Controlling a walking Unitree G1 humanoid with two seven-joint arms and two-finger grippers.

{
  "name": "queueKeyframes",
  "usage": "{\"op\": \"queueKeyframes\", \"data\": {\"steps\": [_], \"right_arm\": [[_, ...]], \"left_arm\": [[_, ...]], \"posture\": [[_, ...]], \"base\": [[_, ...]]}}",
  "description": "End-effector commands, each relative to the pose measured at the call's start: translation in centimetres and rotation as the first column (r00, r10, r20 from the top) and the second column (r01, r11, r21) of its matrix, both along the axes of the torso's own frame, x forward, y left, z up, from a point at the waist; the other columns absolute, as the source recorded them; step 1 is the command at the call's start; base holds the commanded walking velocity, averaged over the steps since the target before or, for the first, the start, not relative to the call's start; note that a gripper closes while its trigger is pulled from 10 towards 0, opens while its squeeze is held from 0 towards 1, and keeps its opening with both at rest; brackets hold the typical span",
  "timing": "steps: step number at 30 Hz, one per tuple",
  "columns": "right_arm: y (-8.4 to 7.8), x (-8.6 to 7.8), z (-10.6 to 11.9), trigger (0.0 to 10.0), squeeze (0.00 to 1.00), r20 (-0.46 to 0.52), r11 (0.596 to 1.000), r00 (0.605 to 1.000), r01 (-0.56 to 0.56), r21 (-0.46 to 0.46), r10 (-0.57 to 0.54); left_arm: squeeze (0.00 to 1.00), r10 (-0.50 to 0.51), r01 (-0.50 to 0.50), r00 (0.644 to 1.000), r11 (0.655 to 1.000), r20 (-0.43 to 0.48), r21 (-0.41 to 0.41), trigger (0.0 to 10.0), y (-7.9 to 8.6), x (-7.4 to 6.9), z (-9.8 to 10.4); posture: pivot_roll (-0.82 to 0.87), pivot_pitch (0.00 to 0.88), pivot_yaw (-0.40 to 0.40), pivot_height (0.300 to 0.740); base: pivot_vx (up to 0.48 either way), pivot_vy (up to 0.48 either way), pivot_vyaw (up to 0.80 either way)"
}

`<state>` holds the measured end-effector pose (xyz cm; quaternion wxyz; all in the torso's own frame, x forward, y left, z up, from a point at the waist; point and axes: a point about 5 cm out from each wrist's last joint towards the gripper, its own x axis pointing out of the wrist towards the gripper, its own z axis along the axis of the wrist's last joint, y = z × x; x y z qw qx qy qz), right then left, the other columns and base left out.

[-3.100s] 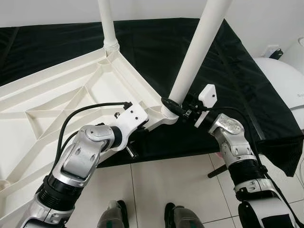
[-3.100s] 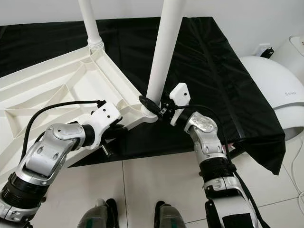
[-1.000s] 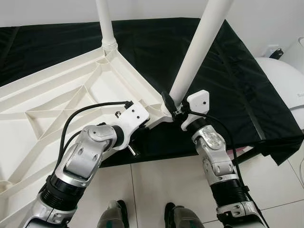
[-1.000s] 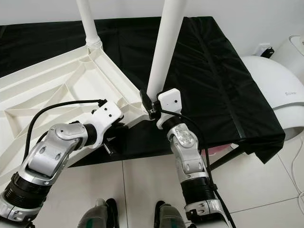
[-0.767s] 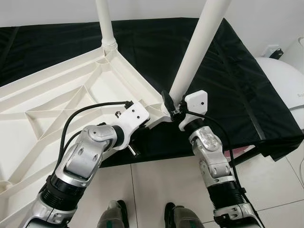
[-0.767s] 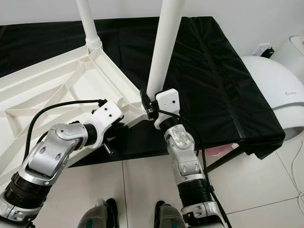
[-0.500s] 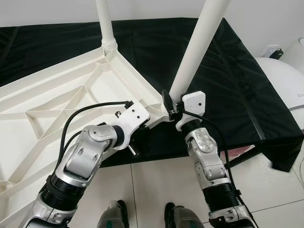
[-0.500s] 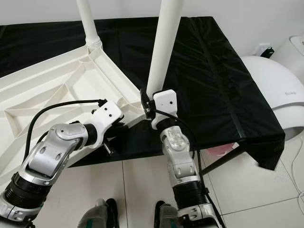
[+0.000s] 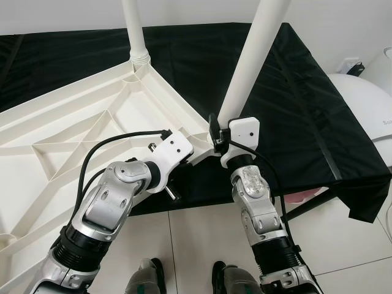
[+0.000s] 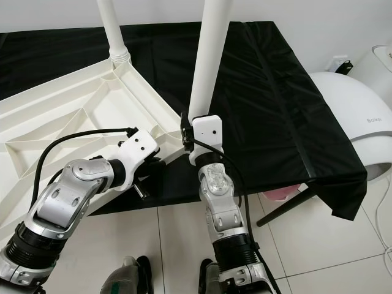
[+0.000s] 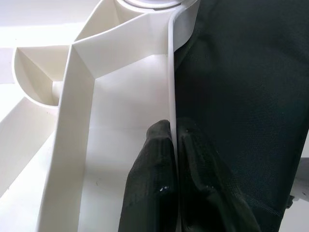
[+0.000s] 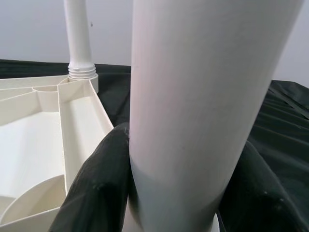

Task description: Building children table

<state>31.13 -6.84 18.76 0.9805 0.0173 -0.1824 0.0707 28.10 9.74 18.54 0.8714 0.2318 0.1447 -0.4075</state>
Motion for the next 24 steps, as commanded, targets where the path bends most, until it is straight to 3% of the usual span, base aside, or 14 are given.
{"op": "queueKeyframes", "data": {"steps": [1,24], "right_arm": [[-0.9,0.4,-1.8,10.0,0.0,-0.094,0.995,0.99,0.1,-0.017,-0.101],[0.6,0.1,-2.5,10.0,0.0,-0.141,0.981,0.972,0.191,0.022,-0.186]], "left_arm": [[0.0,-0.011,0.012,0.998,1.0,0.055,-0.01,10.0,-0.3,-0.1,1.2],[0.0,-0.01,0.01,0.999,1.0,0.051,-0.005,10.0,-0.1,-0.1,1.3]], "posture": [[-0.05,0.193,-0.001,0.74],[-0.04,0.202,0.004,0.74]], "base": [[0.0,0.0,0.0],[0.0,0.0,0.0]]}}
